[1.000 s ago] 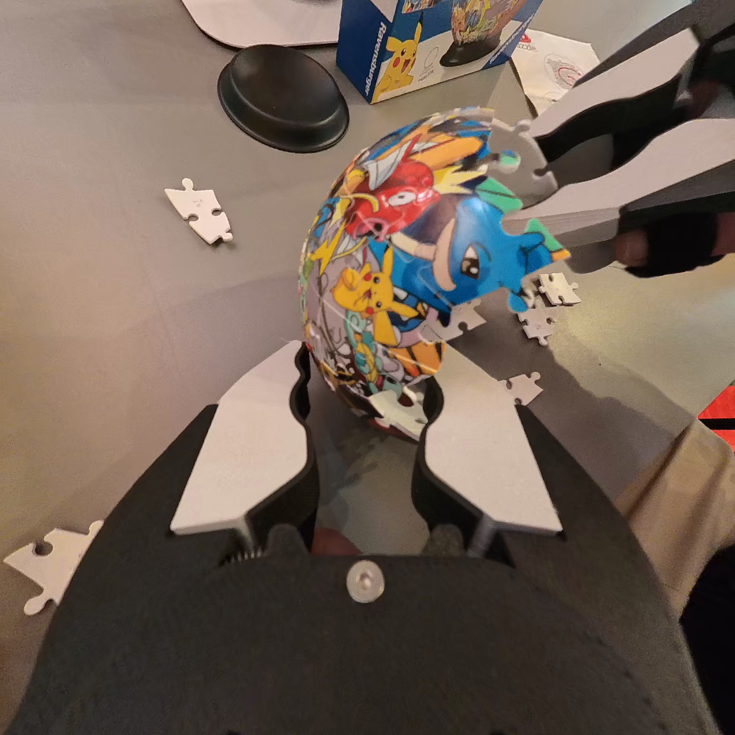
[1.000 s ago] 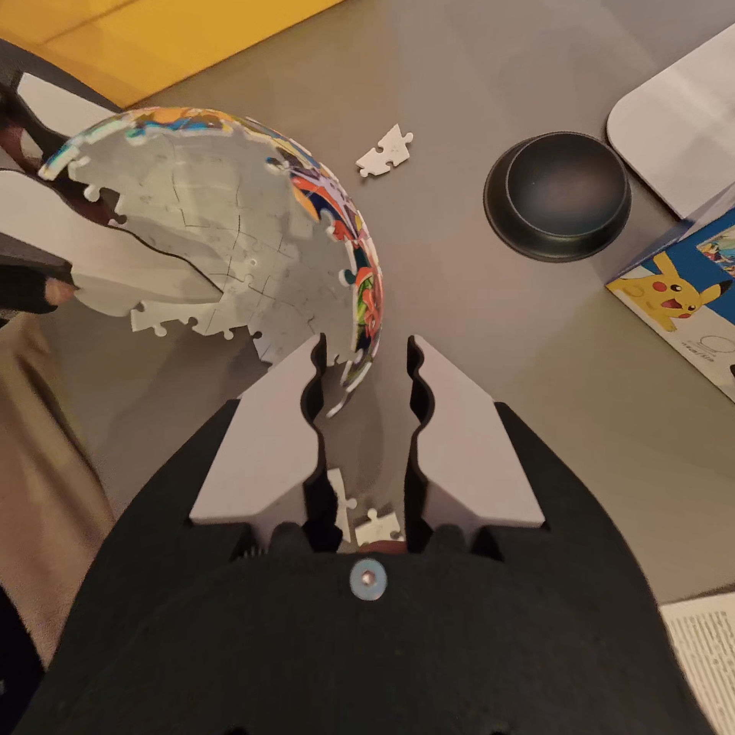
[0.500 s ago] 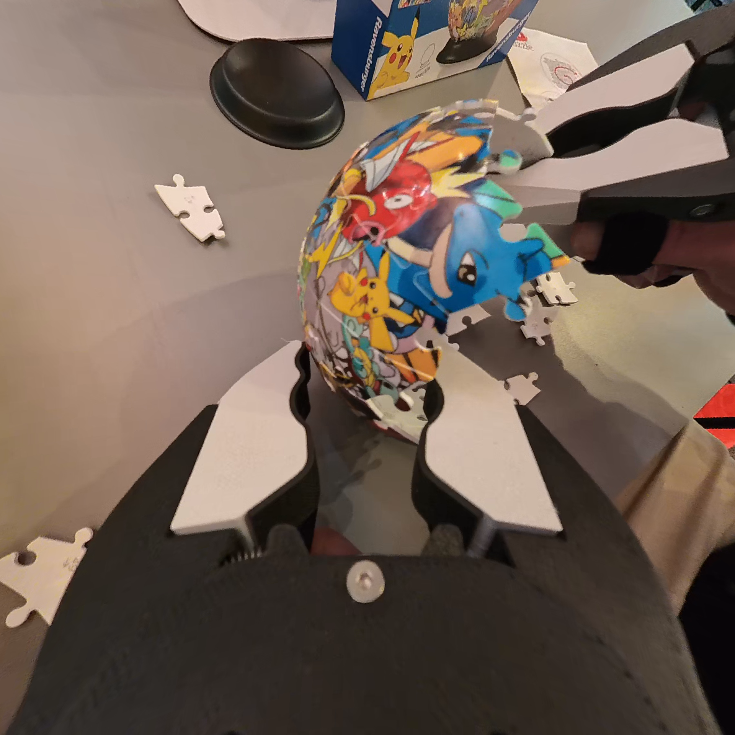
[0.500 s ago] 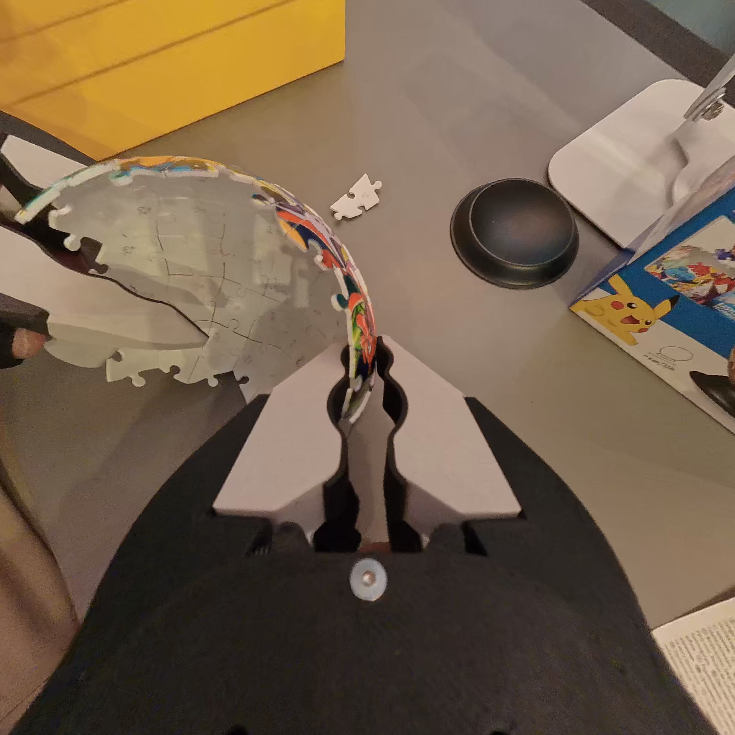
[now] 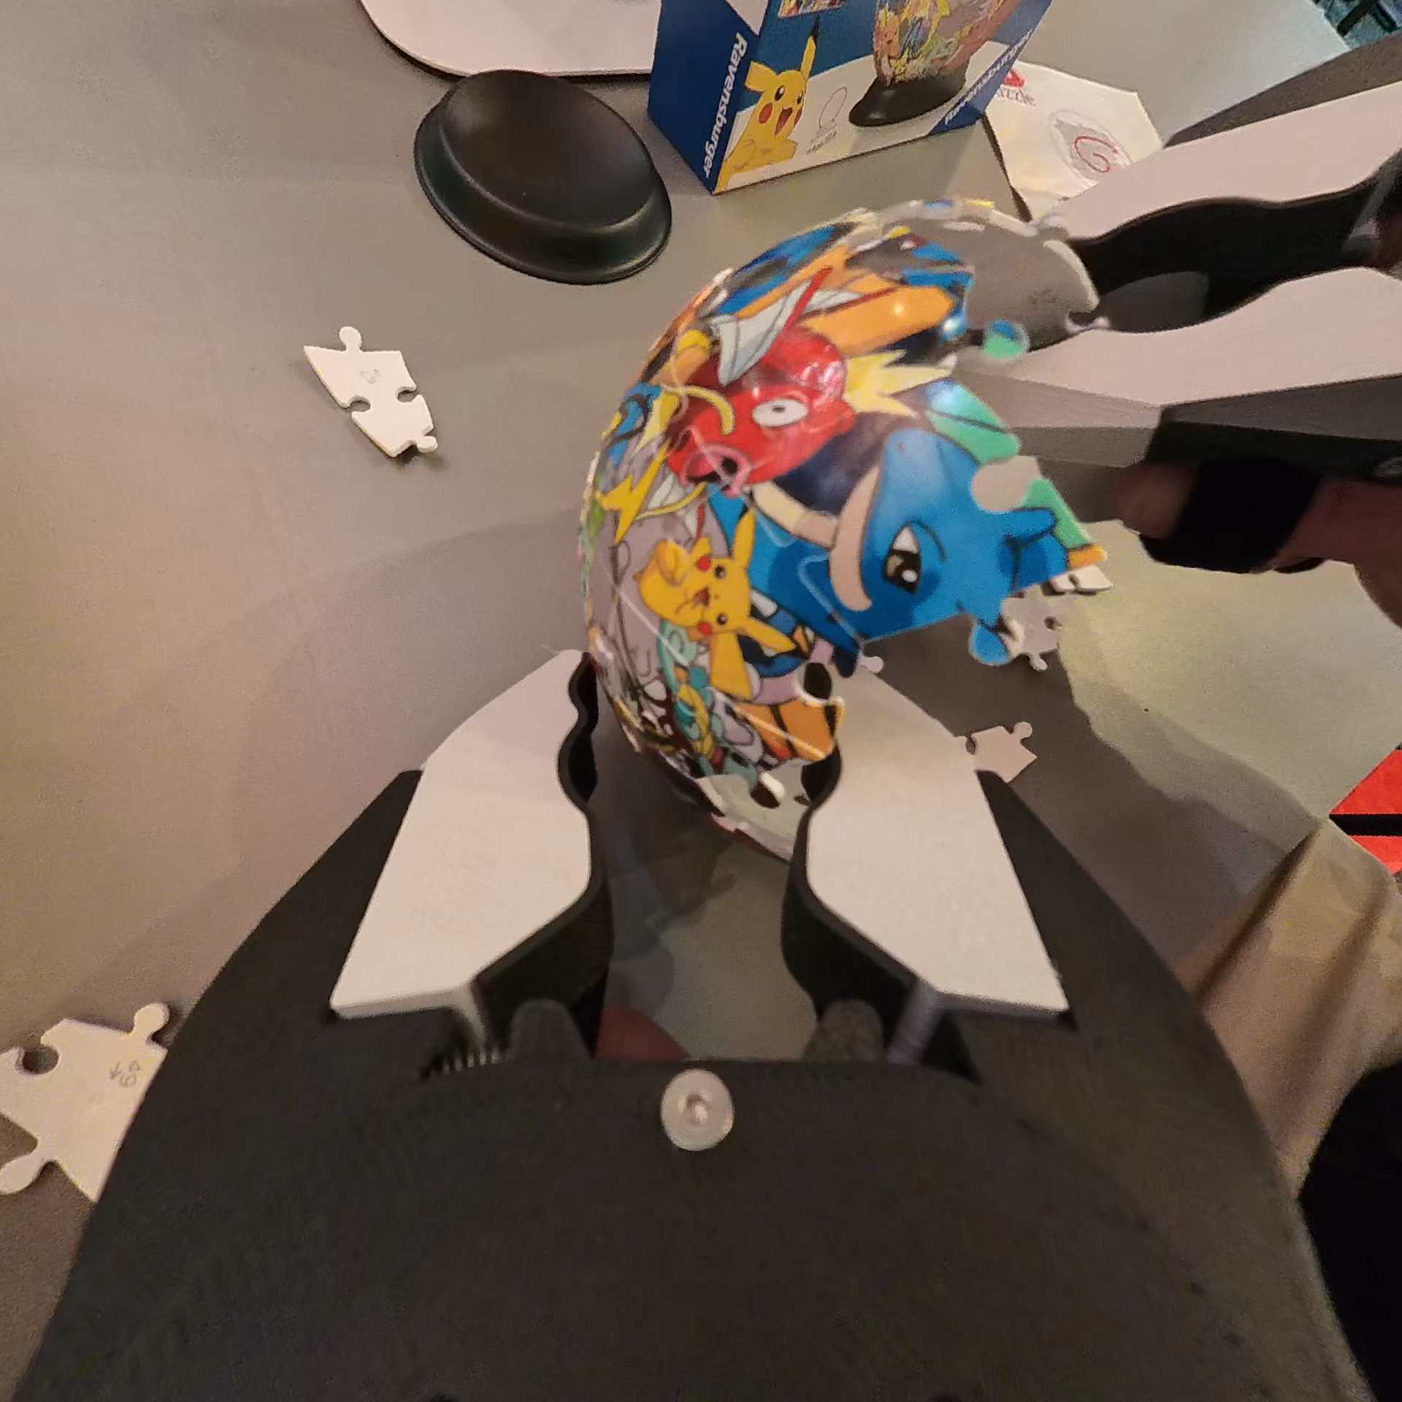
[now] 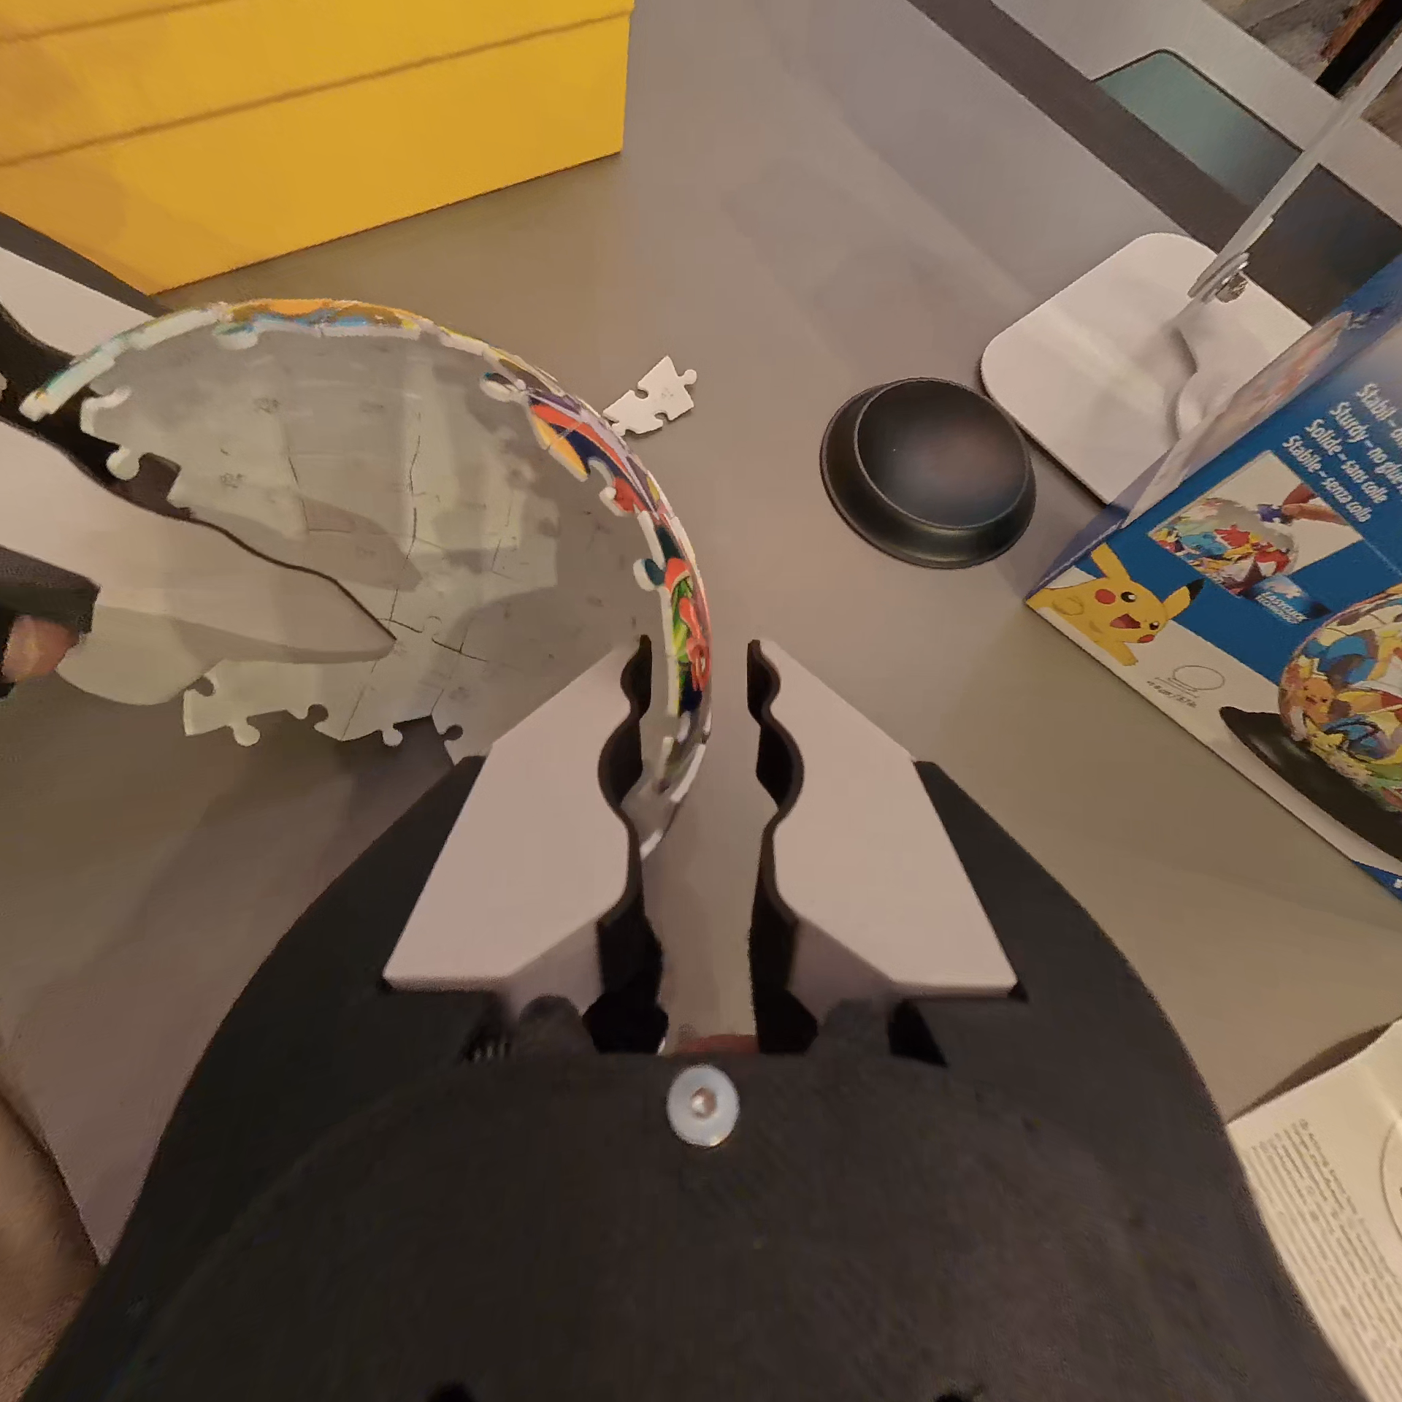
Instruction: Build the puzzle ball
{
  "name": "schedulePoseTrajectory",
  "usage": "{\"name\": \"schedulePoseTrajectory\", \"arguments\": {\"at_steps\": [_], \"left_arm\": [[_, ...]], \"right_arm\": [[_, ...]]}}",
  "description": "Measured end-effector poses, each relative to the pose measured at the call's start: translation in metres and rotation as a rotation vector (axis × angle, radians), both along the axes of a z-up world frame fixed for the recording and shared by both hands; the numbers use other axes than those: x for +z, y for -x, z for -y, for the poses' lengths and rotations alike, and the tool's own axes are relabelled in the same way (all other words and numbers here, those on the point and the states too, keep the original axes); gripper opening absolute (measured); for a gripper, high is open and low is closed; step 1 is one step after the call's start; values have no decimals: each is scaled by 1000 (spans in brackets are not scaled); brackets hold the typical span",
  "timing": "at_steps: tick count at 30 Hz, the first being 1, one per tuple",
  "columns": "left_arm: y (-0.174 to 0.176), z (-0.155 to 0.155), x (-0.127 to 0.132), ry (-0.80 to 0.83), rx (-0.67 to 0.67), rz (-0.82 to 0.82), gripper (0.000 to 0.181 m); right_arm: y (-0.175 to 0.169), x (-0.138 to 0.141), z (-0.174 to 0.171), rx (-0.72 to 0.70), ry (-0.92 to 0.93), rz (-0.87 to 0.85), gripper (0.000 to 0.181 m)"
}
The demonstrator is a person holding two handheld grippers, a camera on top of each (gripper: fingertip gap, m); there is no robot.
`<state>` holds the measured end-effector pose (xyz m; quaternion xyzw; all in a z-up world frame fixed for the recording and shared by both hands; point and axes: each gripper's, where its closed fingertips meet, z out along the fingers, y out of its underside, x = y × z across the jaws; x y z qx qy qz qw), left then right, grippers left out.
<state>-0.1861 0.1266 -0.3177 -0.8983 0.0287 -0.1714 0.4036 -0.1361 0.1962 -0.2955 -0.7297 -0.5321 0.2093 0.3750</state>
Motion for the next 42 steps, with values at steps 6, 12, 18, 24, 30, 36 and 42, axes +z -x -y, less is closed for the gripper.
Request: {"name": "schedulePoseTrajectory", "arguments": {"at_steps": [6,12,18,24,30,36,42], "left_arm": [[0,-1,1,-3,9,10,51],[-1,-1,2,-7,7,16,54],[-2,1,7,-19,3,22,56],[-6,2,10,-17,-8,42,59],[-12,4,14,-12,-21,69,62],[-18,8,19,-15,-38,94,70],[-28,10,21,-8,-57,100,71]], "right_arm": [[-14,-1,9,1,20,15,29],[-25,-12,18,-36,74,28,26],[-26,-17,13,-46,87,26,21],[-31,-19,7,-64,123,17,24],[-43,-23,9,-74,156,27,30],[-60,-19,15,-73,186,7,31],[-72,-20,17,-61,213,3,30]]}}
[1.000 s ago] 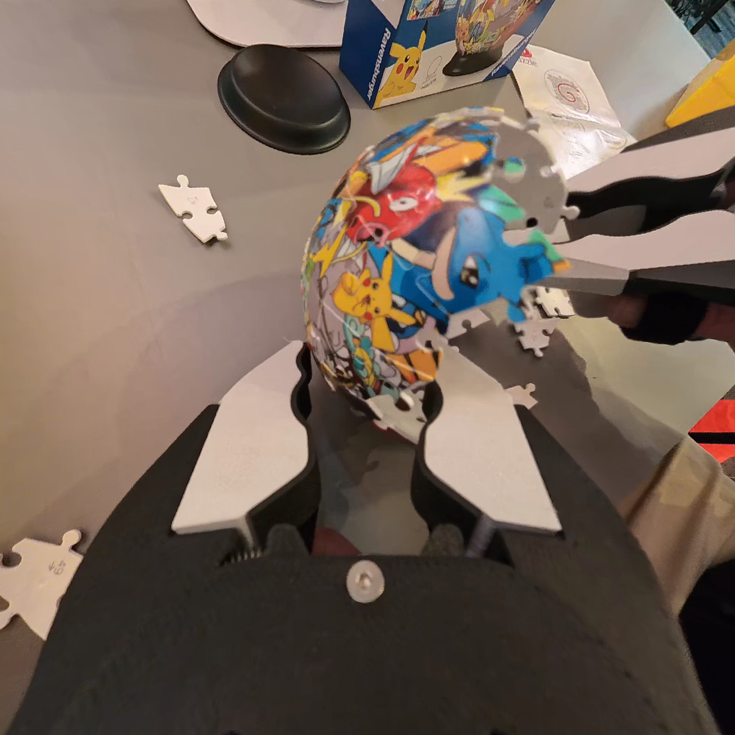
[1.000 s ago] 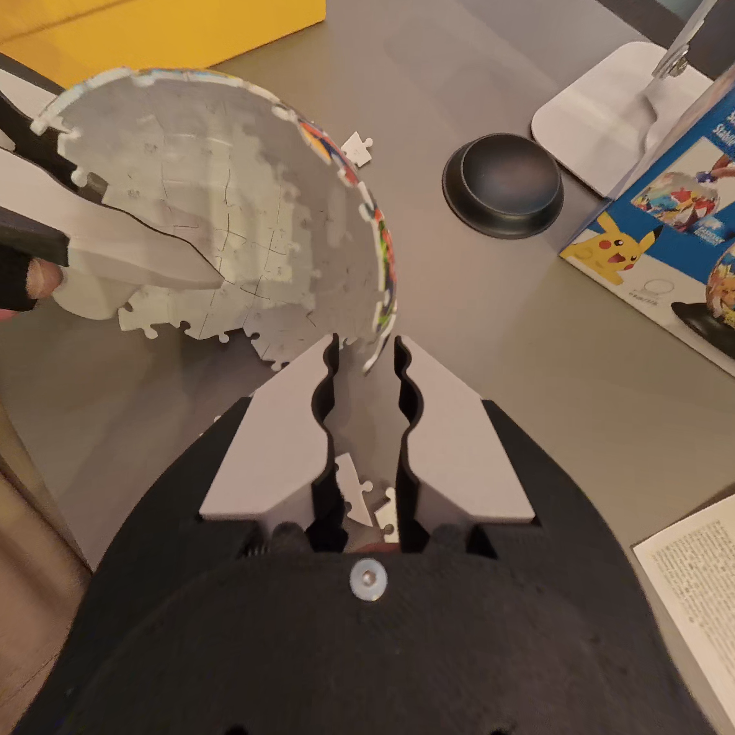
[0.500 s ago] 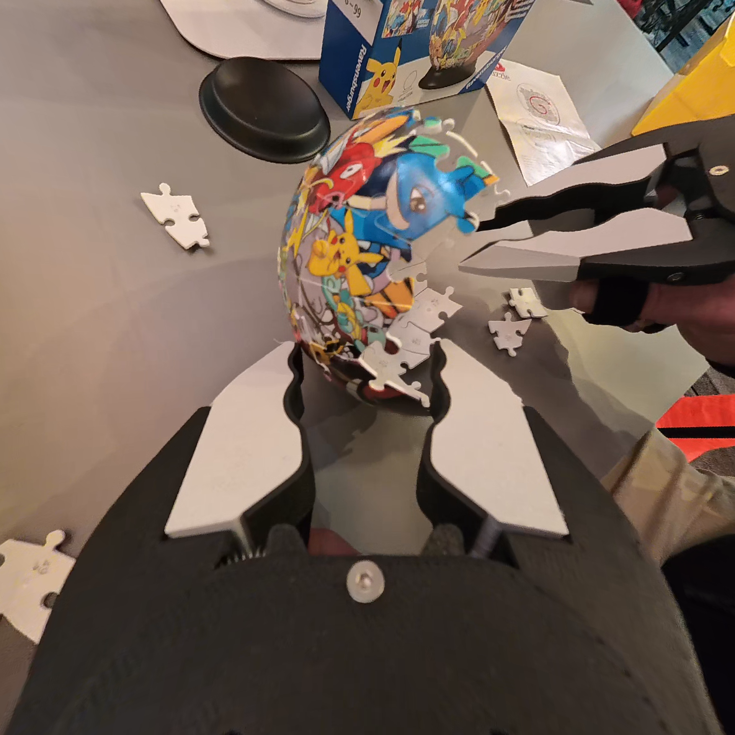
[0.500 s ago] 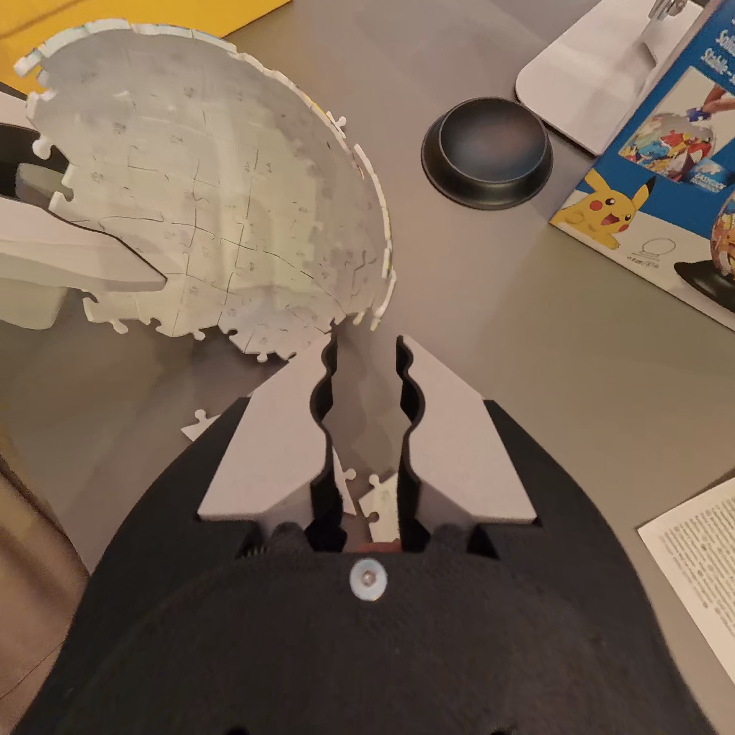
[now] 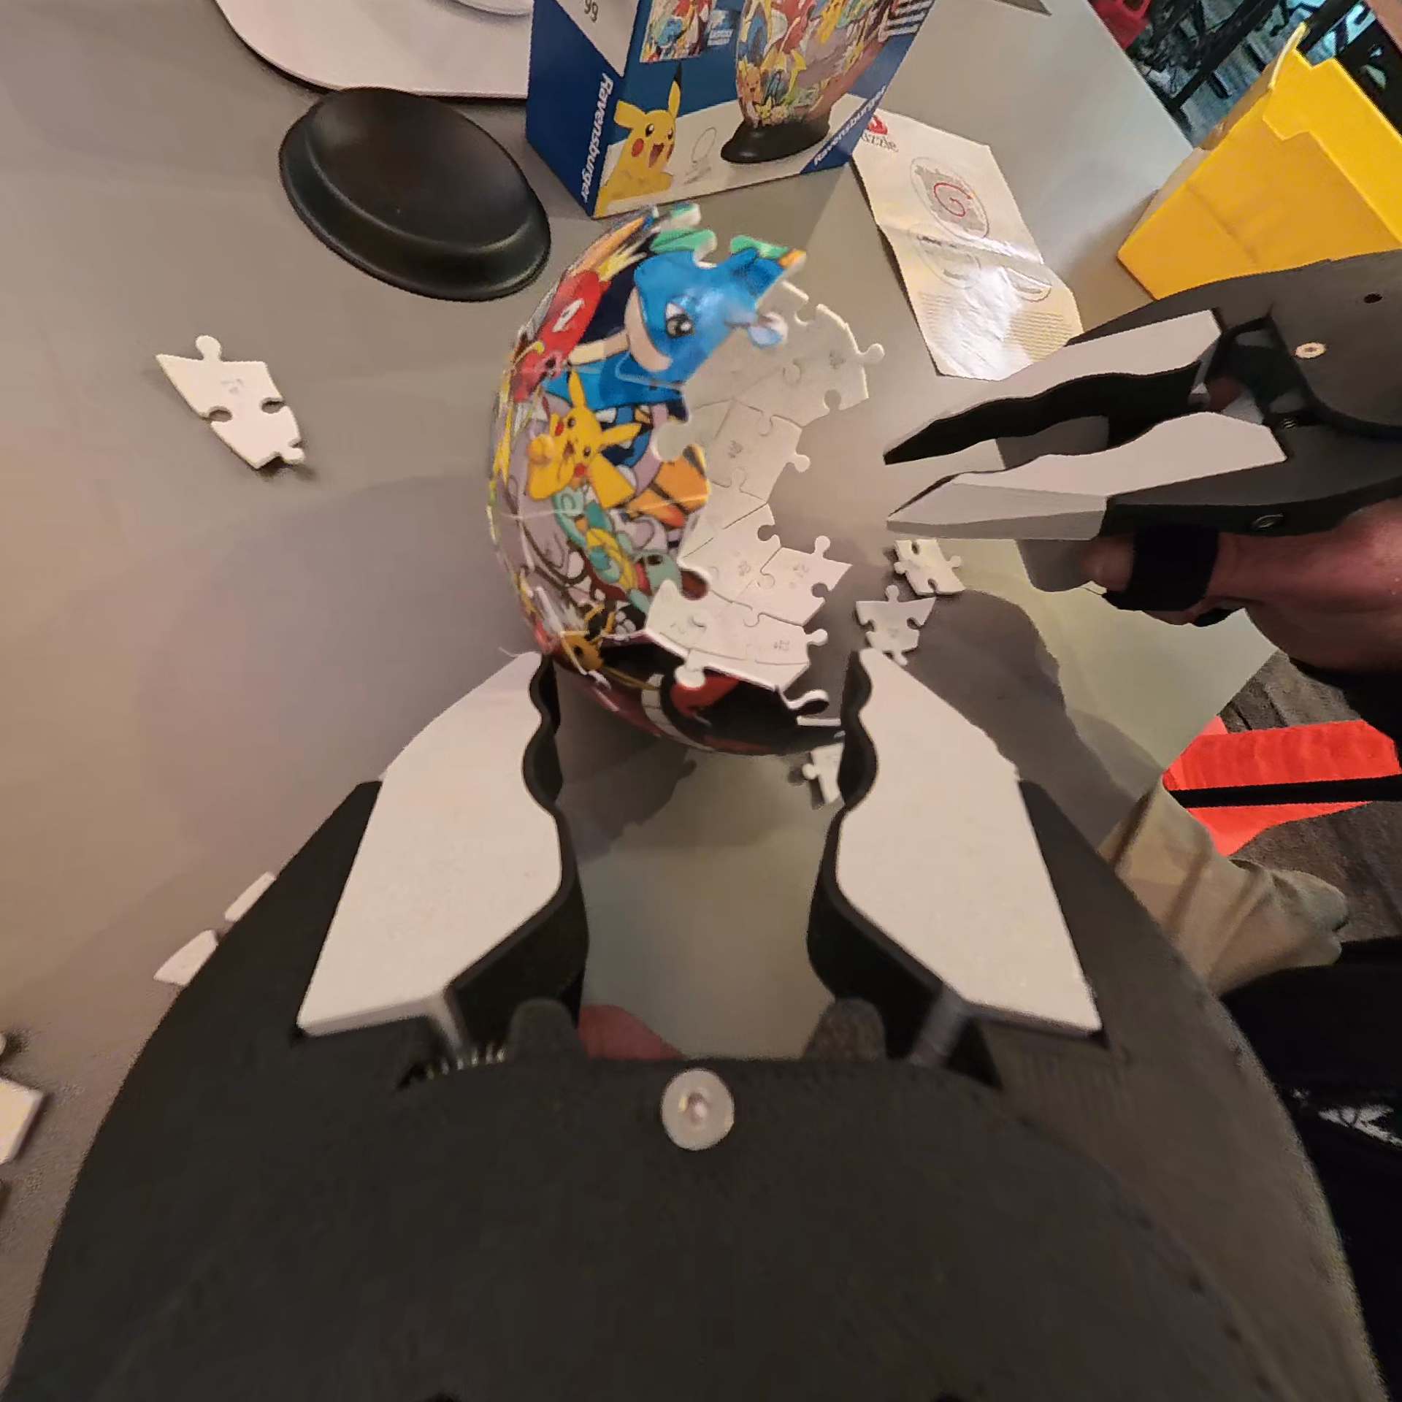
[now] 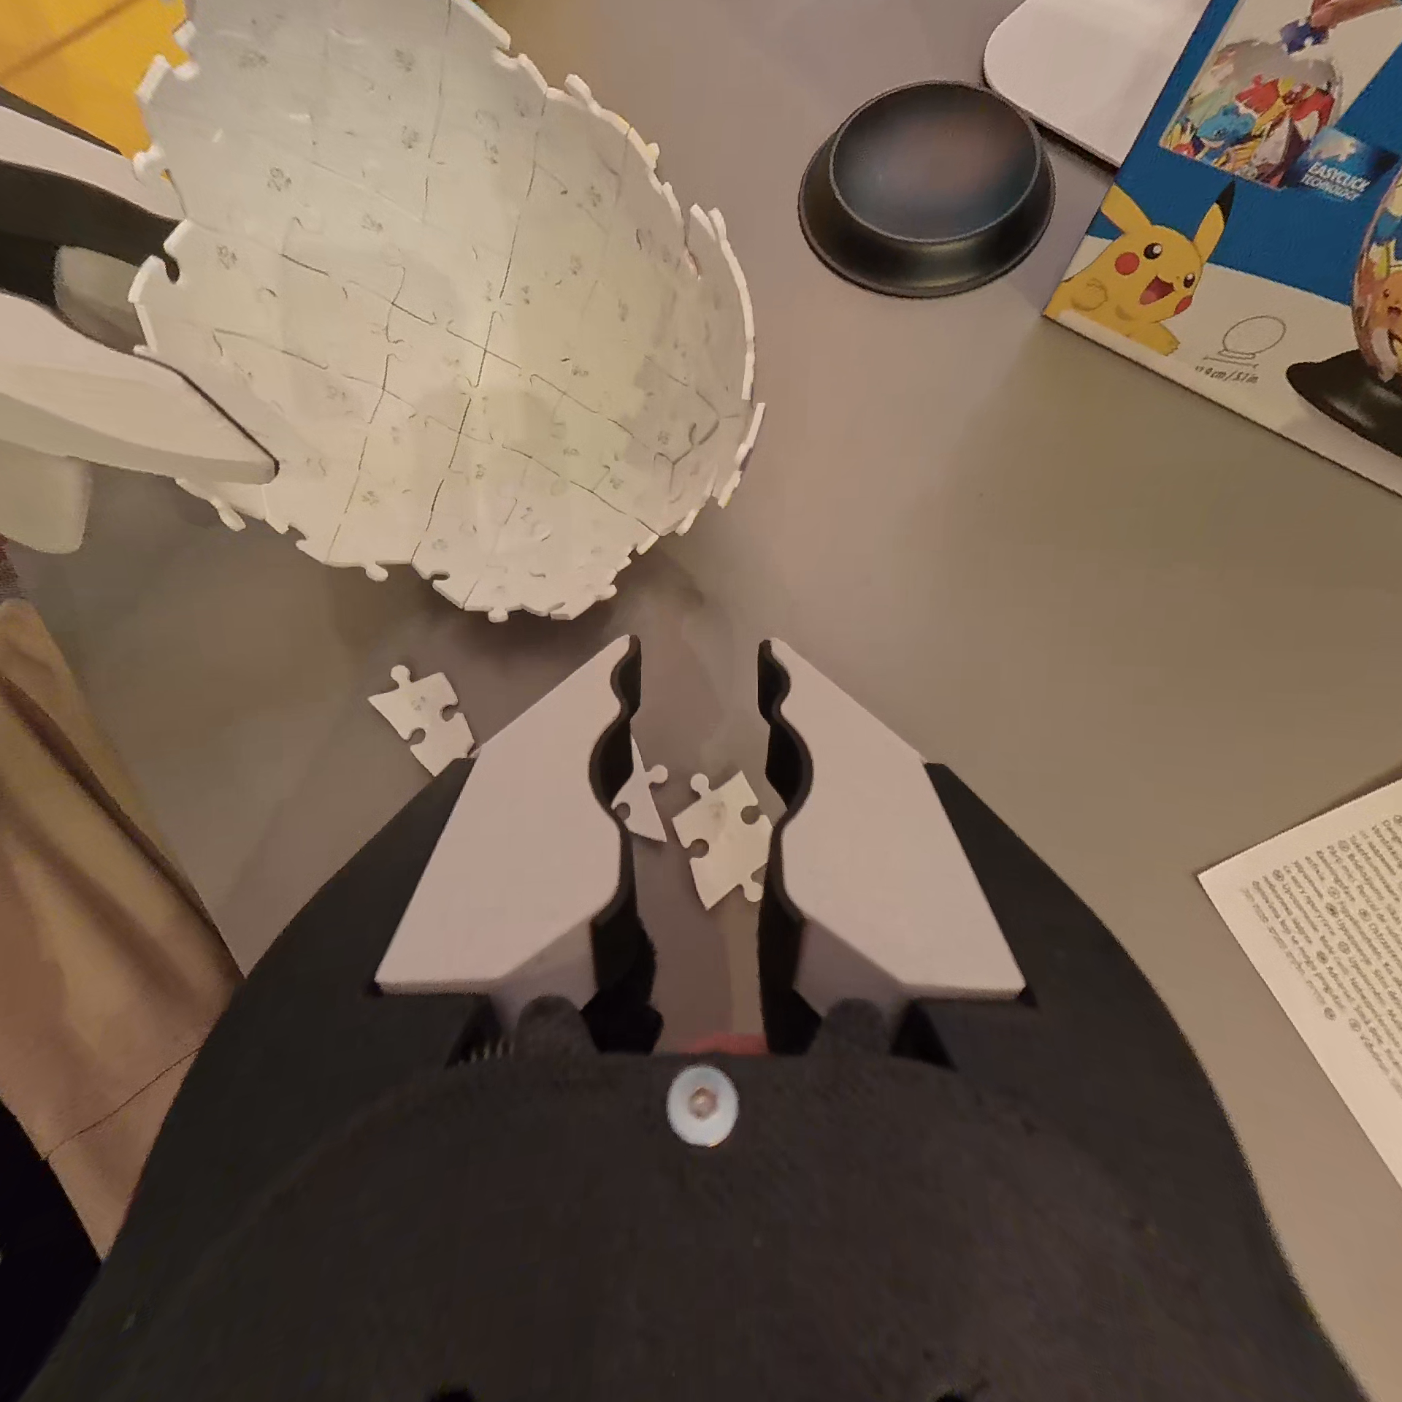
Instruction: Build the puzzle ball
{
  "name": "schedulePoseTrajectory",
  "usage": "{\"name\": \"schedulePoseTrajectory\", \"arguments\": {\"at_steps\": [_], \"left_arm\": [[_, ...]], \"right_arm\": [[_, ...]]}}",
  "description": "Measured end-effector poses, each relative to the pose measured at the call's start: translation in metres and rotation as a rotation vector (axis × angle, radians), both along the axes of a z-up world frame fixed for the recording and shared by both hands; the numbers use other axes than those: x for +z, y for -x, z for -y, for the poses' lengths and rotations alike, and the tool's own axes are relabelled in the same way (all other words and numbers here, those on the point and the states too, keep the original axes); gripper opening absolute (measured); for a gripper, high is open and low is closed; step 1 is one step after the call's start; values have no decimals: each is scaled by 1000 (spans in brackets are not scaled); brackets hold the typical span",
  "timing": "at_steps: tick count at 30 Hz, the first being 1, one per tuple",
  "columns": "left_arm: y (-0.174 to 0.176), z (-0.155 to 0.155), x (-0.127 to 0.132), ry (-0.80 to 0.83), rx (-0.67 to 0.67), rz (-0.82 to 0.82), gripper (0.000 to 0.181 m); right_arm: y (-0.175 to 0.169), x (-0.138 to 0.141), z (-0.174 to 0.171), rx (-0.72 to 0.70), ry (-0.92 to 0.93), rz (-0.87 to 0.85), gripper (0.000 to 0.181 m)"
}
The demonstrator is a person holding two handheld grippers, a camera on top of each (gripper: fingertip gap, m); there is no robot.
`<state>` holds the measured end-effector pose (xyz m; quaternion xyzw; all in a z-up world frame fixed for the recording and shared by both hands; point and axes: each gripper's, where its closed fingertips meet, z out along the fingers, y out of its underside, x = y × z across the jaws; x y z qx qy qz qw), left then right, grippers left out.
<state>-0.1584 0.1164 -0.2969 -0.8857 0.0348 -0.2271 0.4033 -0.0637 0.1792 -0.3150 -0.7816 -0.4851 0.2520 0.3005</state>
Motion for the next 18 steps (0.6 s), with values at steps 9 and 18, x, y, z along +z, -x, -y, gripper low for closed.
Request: {"name": "schedulePoseTrajectory", "arguments": {"at_steps": [9,18], "left_arm": [[-6,3,2,0,-5,6,74],[-9,3,0,0,-9,7,74]], "right_arm": [[20,8,-20,-24,-23,-61,33],[45,19,-37,-60,-55,-91,12]]}}
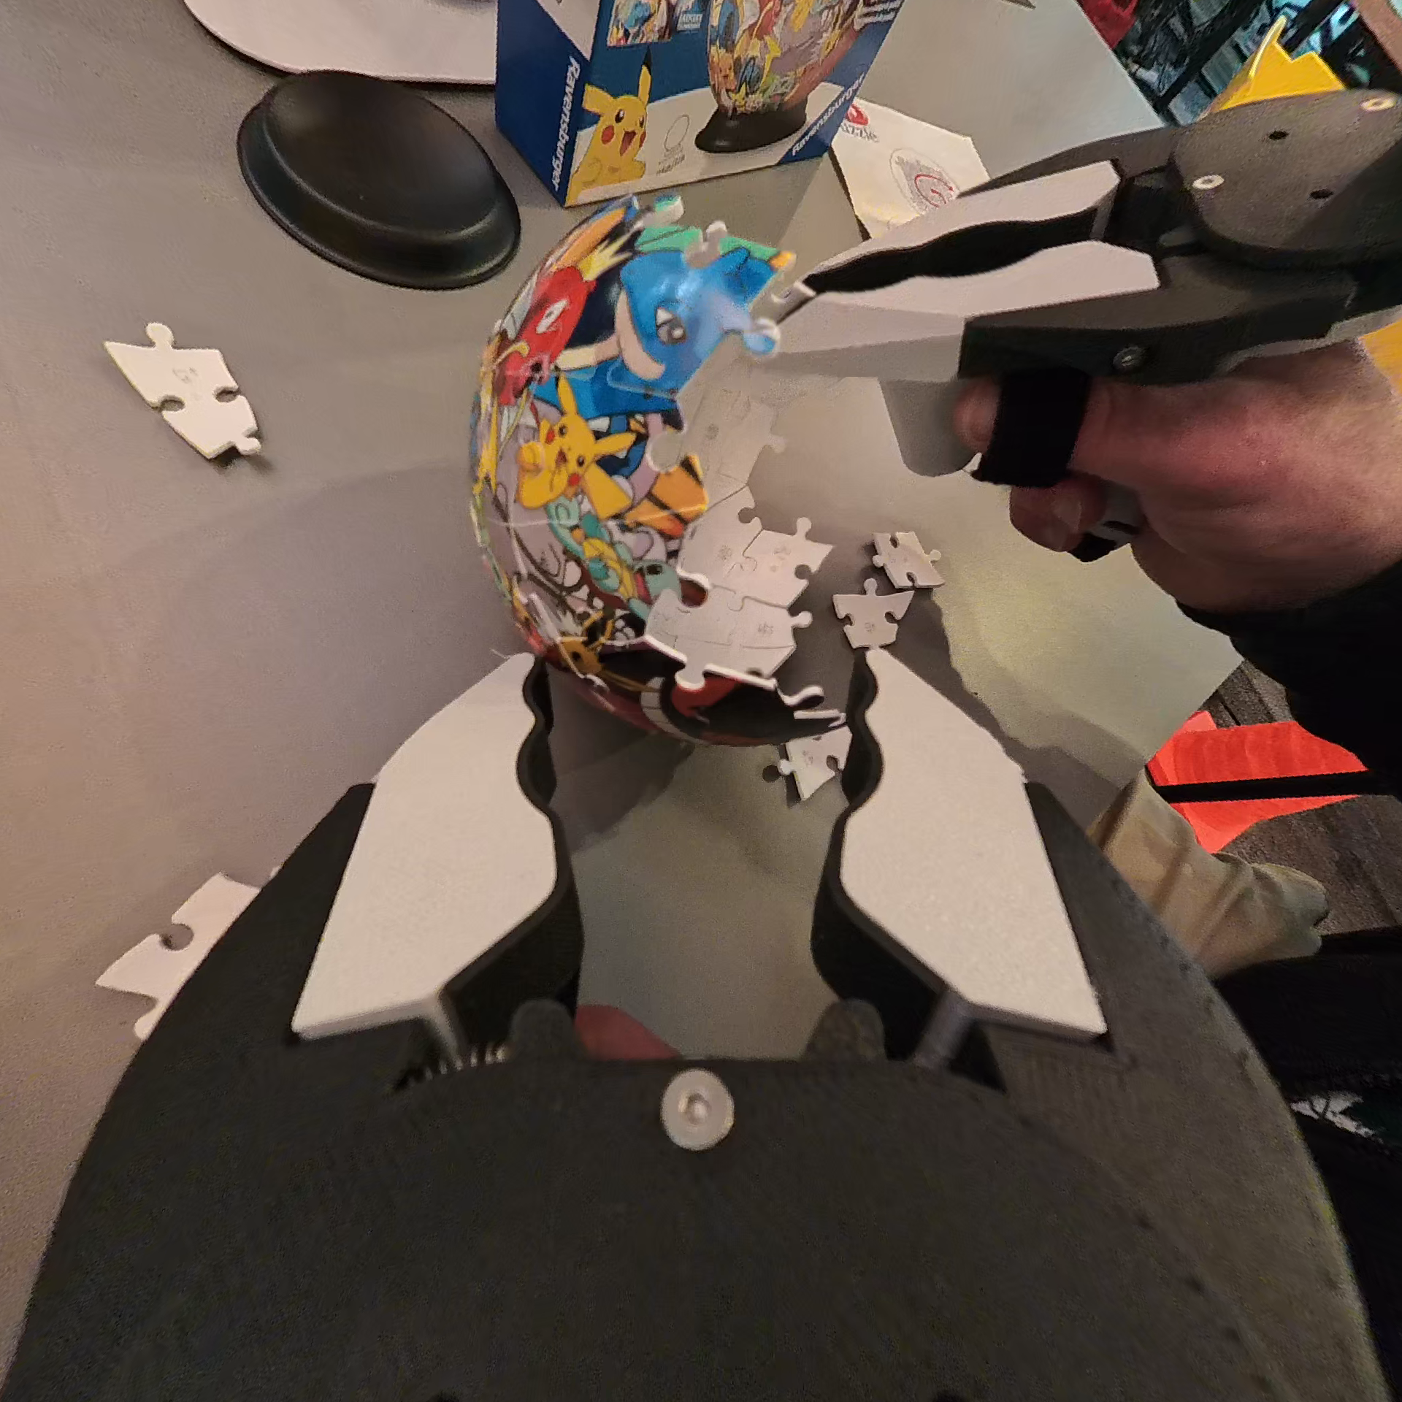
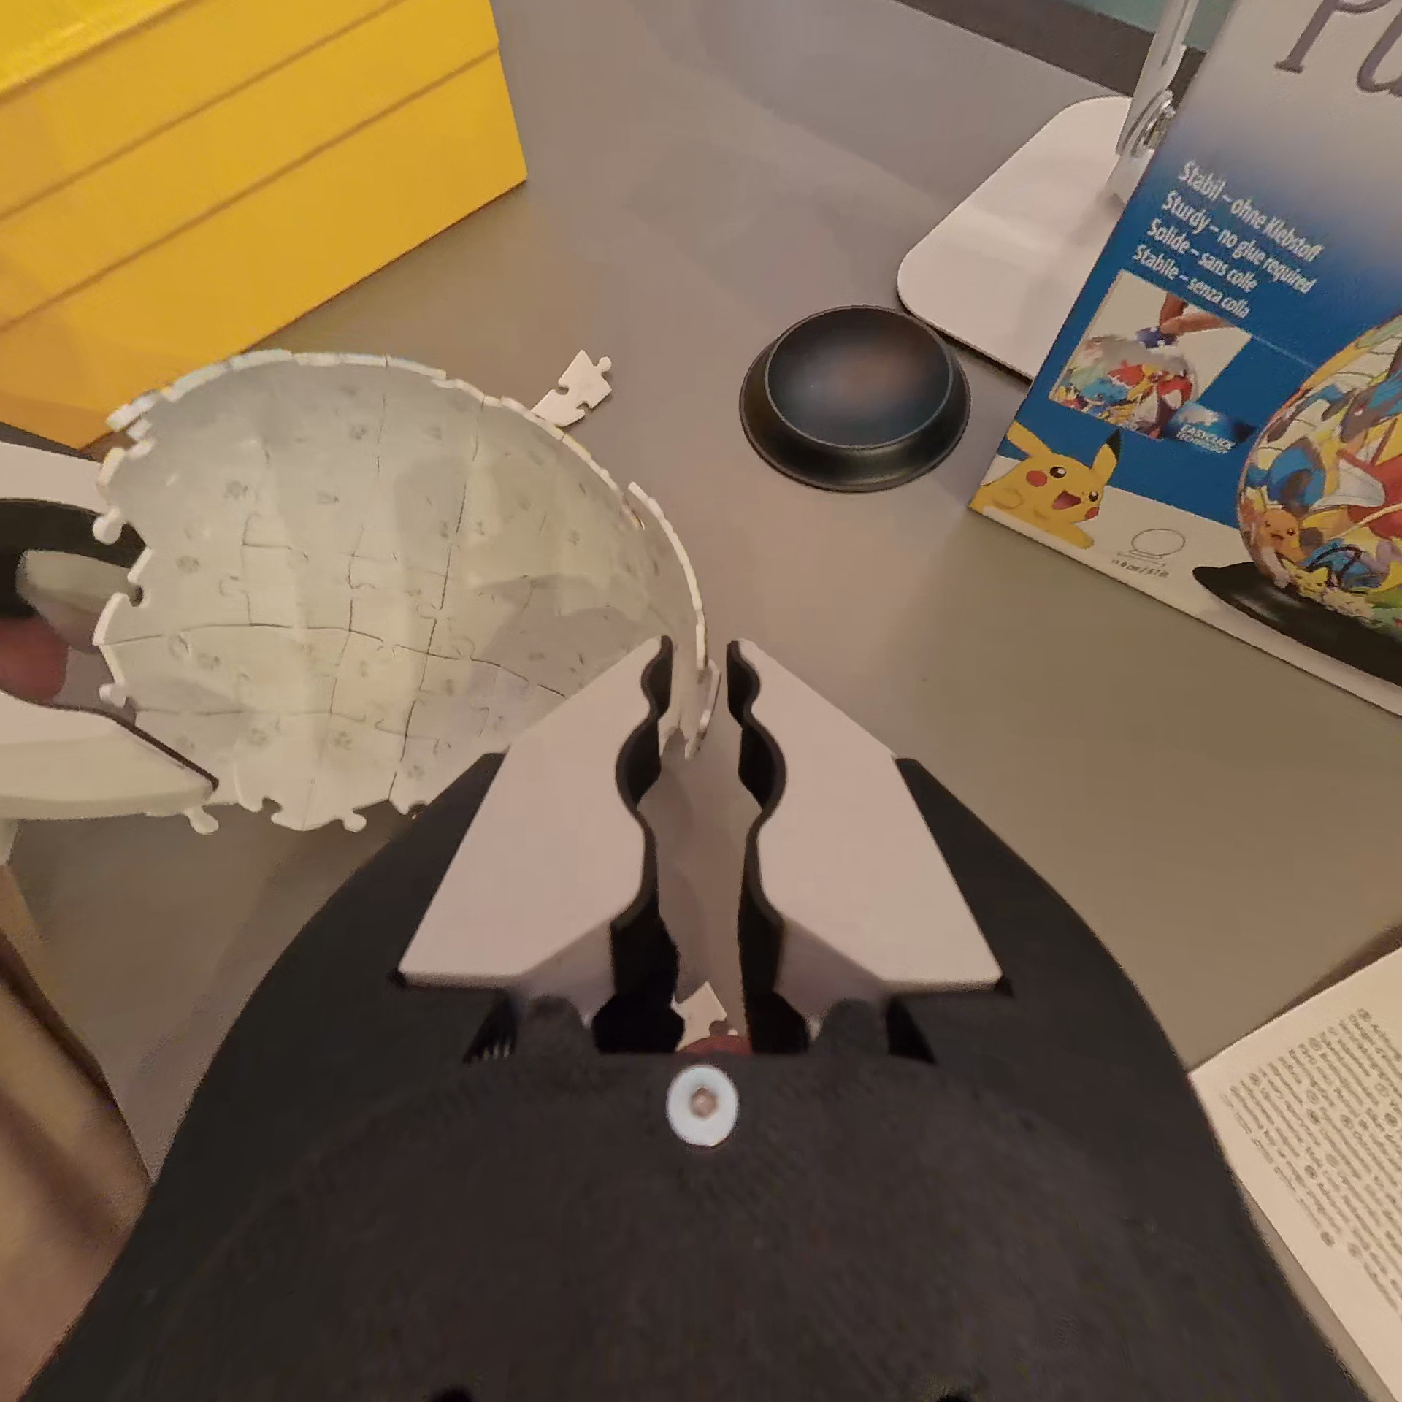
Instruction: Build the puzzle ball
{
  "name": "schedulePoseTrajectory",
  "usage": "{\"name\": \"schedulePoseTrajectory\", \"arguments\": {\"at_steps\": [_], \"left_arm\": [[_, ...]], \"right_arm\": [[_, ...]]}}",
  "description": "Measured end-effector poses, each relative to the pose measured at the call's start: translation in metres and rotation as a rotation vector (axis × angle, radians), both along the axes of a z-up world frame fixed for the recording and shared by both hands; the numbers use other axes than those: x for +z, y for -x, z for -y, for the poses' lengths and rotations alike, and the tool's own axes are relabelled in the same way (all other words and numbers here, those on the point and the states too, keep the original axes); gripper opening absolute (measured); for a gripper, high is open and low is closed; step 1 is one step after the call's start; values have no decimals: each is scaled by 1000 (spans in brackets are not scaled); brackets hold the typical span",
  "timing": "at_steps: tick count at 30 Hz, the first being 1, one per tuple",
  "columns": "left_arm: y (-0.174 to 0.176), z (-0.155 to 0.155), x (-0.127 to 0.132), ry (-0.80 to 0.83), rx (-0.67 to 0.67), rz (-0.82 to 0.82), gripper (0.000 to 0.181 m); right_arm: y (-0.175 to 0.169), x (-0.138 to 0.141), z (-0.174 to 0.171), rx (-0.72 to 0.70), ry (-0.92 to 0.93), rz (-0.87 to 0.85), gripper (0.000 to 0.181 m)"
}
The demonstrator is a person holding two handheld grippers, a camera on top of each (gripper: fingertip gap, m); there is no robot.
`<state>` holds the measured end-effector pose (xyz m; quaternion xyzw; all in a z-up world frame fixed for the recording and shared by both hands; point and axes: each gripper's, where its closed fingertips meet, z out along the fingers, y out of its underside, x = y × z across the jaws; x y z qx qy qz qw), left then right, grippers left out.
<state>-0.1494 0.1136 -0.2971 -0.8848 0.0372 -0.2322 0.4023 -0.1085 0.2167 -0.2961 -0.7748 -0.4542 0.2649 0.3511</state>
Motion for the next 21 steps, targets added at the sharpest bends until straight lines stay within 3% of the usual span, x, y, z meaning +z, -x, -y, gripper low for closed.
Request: {"name": "schedulePoseTrajectory", "arguments": {"at_steps": [3,15,17,21], "left_arm": [[-2,0,-1,0,-7,0,74],[-4,0,-1,-3,-3,-2,74],[-3,-1,-3,2,1,-1,74],[-2,-1,-3,5,0,2,73]], "right_arm": [[-2,-1,-2,-16,-11,17,4],[-1,3,-4,-30,-37,12,1],[-2,4,-5,-35,-25,5,22],[-9,7,-5,-34,5,-21,27]]}}
